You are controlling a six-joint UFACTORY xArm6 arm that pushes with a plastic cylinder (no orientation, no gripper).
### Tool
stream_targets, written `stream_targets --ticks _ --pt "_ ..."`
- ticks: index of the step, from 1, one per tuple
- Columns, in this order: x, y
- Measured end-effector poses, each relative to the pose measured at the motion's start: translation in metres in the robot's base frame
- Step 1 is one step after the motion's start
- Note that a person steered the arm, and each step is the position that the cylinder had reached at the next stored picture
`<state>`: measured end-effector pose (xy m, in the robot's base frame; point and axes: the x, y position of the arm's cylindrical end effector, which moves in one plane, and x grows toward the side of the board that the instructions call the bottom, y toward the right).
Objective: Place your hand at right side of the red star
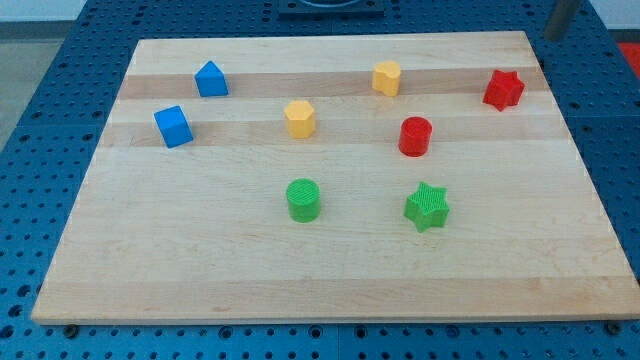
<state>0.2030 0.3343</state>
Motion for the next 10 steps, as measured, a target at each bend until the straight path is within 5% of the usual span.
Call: stream_targets --ticks 2,4,6,8,10 --pt "0.0 0.0" --pt "0.0 -0.115" --pt "0.08 -0.092" --pt "0.057 -0.07" --pt "0.089 -0.065"
